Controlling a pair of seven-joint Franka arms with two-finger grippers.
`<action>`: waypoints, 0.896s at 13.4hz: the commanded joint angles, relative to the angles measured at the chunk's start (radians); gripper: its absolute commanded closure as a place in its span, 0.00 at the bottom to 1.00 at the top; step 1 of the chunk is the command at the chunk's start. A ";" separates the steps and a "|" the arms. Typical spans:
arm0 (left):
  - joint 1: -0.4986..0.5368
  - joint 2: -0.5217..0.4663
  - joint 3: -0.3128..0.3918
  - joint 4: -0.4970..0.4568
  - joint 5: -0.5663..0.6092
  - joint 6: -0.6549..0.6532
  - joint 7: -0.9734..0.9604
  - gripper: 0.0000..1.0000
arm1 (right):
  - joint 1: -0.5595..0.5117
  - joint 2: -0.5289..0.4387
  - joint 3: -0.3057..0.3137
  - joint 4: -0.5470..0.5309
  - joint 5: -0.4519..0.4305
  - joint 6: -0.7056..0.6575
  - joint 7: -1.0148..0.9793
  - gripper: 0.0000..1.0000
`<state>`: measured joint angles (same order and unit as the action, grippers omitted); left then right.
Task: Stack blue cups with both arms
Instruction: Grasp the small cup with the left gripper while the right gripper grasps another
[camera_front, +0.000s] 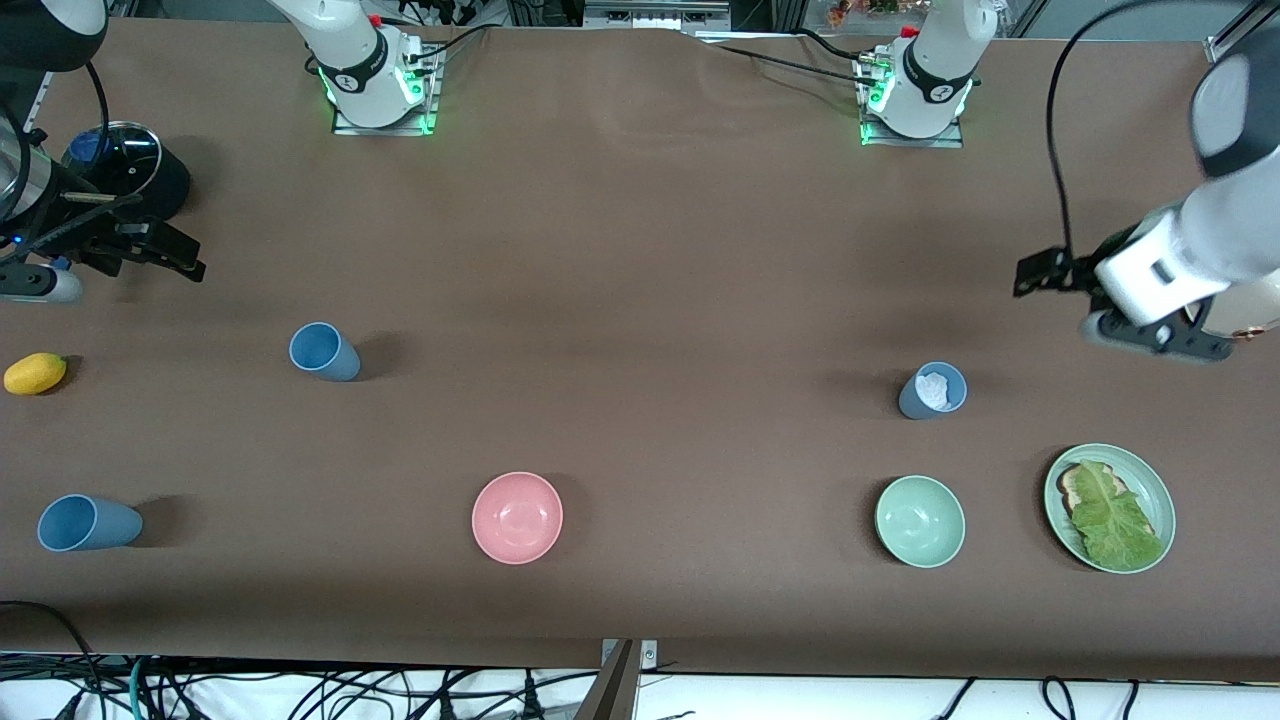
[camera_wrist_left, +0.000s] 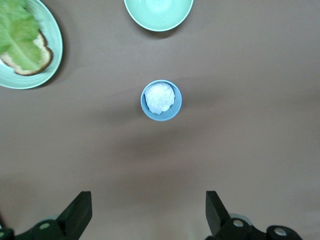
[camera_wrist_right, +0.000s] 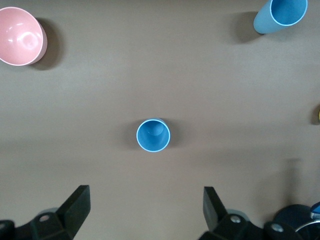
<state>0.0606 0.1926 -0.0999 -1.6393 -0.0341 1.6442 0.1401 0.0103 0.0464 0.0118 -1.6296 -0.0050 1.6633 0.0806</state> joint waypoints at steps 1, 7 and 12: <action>-0.010 0.092 0.002 0.000 0.032 0.096 -0.005 0.00 | -0.015 0.010 0.005 -0.003 0.011 0.004 -0.004 0.00; 0.005 0.157 0.000 -0.105 0.059 0.317 -0.027 0.00 | -0.016 0.076 -0.001 -0.001 -0.006 -0.004 -0.024 0.00; 0.005 0.234 0.000 -0.189 0.060 0.505 -0.017 0.00 | -0.061 0.187 -0.013 -0.001 -0.024 -0.028 -0.025 0.00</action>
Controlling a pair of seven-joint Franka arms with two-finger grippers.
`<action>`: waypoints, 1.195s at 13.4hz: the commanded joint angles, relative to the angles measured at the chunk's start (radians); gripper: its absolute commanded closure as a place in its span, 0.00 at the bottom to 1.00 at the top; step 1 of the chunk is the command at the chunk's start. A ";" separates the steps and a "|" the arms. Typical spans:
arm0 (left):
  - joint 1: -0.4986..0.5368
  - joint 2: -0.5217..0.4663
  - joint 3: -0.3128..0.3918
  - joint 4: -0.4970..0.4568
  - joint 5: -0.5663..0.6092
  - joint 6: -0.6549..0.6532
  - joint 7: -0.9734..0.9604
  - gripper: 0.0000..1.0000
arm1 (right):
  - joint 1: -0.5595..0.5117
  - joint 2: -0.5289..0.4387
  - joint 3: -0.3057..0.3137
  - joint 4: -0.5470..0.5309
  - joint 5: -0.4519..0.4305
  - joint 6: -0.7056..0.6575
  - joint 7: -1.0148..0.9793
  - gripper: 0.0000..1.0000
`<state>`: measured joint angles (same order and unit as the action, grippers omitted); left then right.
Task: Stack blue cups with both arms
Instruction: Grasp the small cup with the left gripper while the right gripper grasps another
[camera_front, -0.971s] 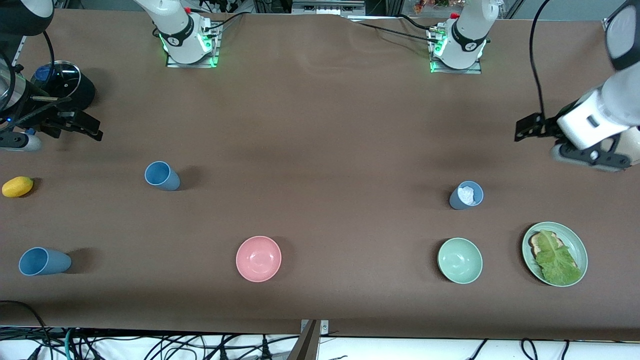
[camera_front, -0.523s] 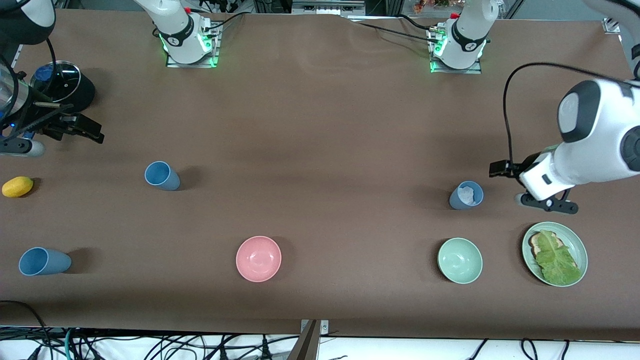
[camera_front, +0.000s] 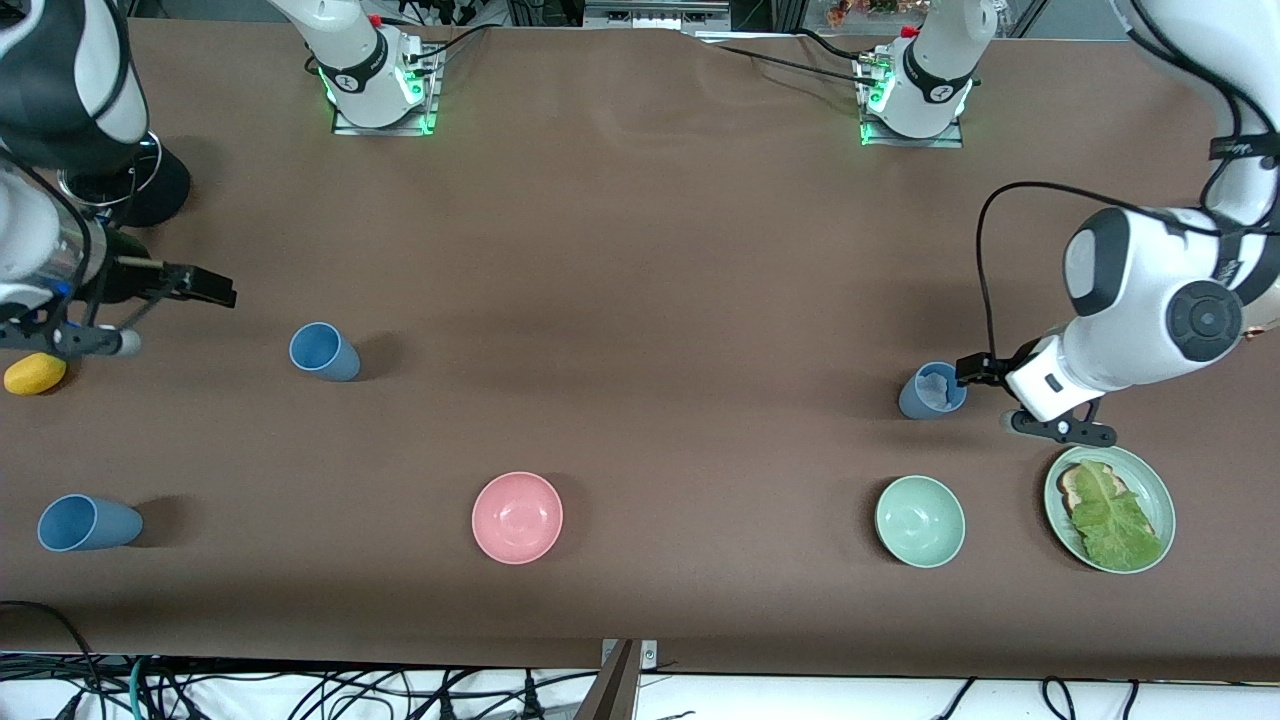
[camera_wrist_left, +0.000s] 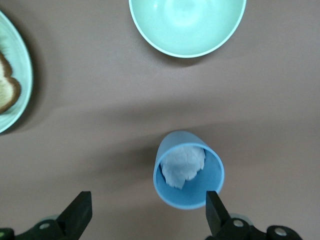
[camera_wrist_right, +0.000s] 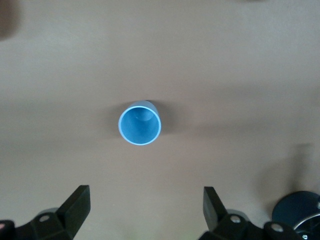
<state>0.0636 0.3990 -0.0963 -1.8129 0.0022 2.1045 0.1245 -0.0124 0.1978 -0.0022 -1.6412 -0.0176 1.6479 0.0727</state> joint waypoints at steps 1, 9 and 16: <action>0.004 0.043 -0.003 -0.020 0.024 0.052 -0.003 0.00 | -0.052 0.057 0.001 0.011 -0.012 -0.007 -0.018 0.00; 0.008 0.069 -0.003 -0.051 0.022 0.111 -0.008 1.00 | -0.060 0.106 0.004 -0.109 -0.036 0.185 -0.011 0.00; -0.016 0.027 -0.152 0.020 0.007 0.022 -0.211 1.00 | -0.037 0.110 0.013 -0.330 -0.038 0.498 -0.005 0.00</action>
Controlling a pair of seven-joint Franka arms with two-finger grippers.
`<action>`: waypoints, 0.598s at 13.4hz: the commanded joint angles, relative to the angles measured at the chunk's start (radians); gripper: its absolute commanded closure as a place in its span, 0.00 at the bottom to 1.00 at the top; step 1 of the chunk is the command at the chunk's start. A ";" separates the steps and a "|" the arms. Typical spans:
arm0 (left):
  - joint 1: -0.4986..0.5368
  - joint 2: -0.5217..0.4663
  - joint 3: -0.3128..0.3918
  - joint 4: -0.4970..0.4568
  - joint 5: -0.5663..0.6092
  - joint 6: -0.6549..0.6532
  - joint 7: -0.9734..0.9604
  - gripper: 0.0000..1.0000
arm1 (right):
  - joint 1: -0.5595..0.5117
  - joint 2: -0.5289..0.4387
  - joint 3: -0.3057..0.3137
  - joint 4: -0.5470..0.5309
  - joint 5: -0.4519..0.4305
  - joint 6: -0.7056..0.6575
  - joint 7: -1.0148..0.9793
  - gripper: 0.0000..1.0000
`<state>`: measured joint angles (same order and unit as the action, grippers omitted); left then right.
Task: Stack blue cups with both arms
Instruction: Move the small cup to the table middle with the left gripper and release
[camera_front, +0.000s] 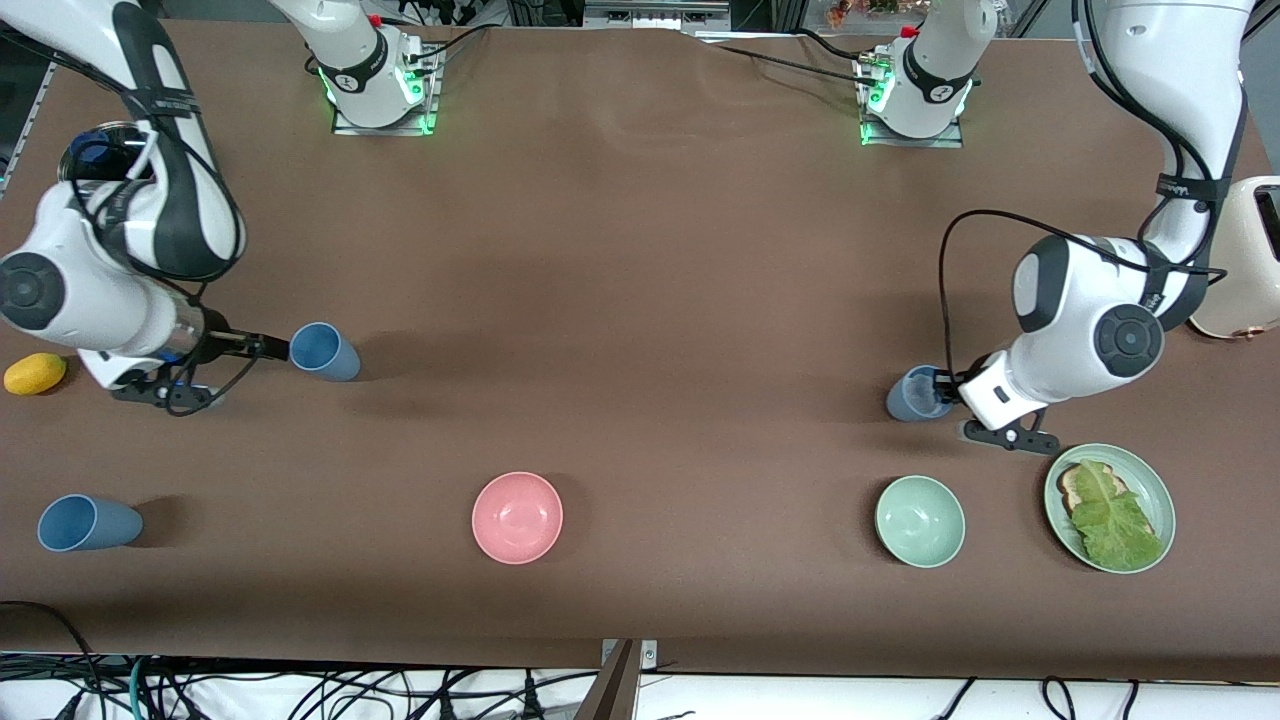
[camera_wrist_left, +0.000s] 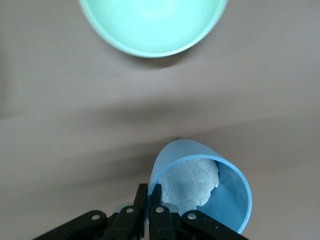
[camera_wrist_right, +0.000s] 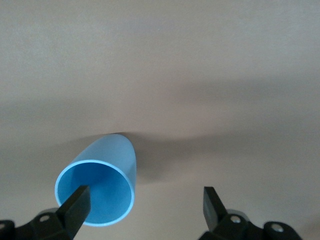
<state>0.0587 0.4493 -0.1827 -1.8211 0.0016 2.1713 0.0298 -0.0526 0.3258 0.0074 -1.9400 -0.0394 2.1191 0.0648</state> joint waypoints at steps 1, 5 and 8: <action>-0.017 -0.018 -0.113 0.049 0.008 -0.045 -0.205 1.00 | 0.023 -0.017 0.003 -0.039 -0.016 0.027 0.003 0.00; -0.158 0.058 -0.158 0.103 -0.044 -0.015 -0.545 1.00 | 0.030 0.018 0.002 -0.040 -0.042 0.053 -0.008 0.00; -0.278 0.146 -0.156 0.123 -0.146 0.175 -0.727 1.00 | 0.030 0.039 0.002 -0.048 -0.042 0.053 -0.008 0.00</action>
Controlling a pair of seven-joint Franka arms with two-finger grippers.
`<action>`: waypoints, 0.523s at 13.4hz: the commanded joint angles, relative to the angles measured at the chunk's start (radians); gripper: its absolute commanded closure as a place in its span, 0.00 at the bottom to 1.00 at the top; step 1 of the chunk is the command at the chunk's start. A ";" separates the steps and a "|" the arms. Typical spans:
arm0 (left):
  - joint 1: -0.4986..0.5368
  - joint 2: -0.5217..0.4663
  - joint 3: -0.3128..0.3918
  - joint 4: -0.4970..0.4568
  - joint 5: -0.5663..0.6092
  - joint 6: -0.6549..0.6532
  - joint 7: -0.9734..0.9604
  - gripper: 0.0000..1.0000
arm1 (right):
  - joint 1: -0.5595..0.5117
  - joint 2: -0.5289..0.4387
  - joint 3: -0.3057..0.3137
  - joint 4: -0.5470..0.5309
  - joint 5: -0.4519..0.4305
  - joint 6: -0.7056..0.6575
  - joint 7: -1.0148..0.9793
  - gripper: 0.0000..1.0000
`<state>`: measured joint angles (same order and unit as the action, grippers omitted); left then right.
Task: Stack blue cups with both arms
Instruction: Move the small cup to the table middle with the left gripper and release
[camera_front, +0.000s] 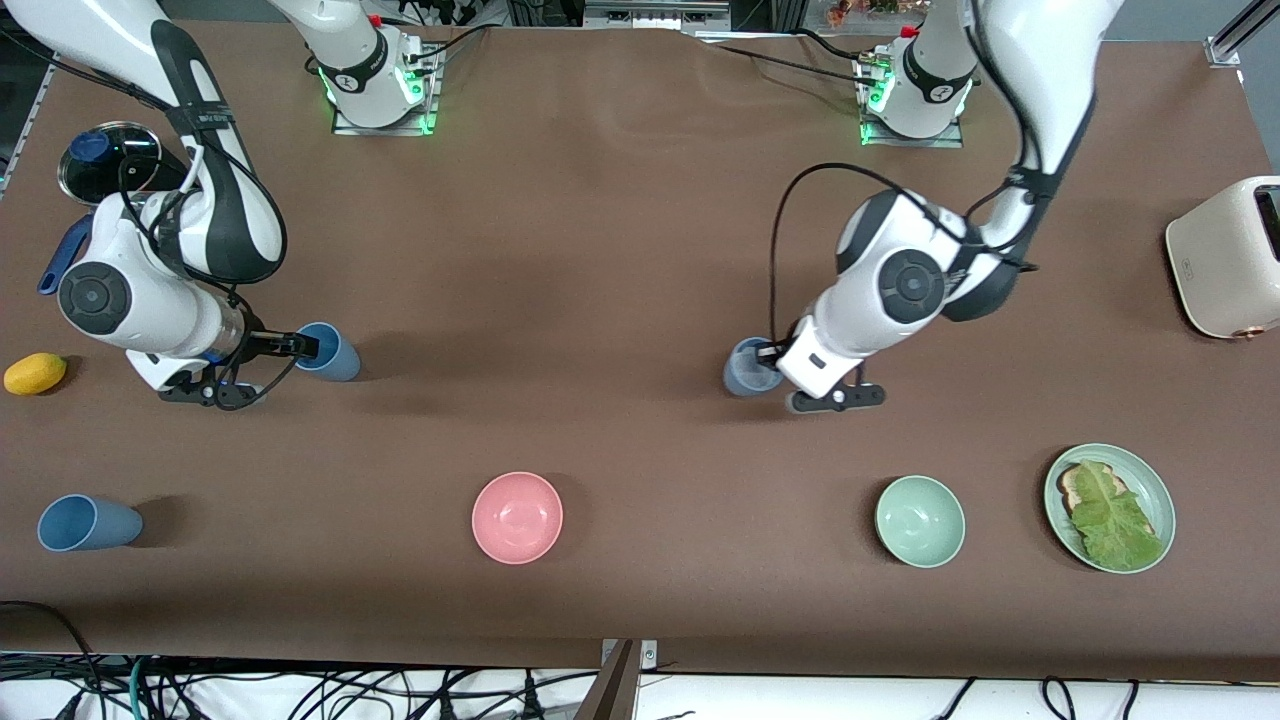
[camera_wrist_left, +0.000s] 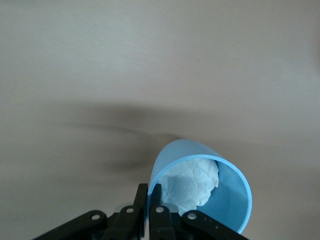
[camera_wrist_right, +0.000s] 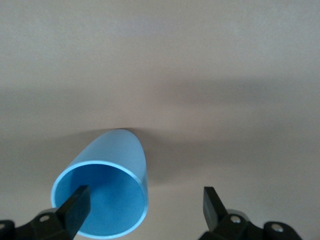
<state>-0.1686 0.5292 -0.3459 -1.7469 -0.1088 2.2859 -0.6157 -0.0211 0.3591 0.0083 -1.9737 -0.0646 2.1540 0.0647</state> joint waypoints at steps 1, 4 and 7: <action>-0.060 0.080 0.007 0.049 -0.032 0.085 -0.090 1.00 | -0.002 0.012 0.001 -0.014 -0.017 0.018 -0.008 0.00; -0.089 0.098 0.007 0.050 -0.040 0.132 -0.105 1.00 | -0.003 0.024 -0.001 -0.013 -0.015 0.009 -0.003 0.51; -0.088 0.080 0.002 0.050 -0.043 0.121 -0.130 0.00 | -0.003 0.031 0.001 -0.011 -0.009 0.004 0.007 0.99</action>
<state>-0.2470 0.6205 -0.3464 -1.7173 -0.1212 2.4173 -0.7292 -0.0219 0.3902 0.0074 -1.9775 -0.0650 2.1543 0.0655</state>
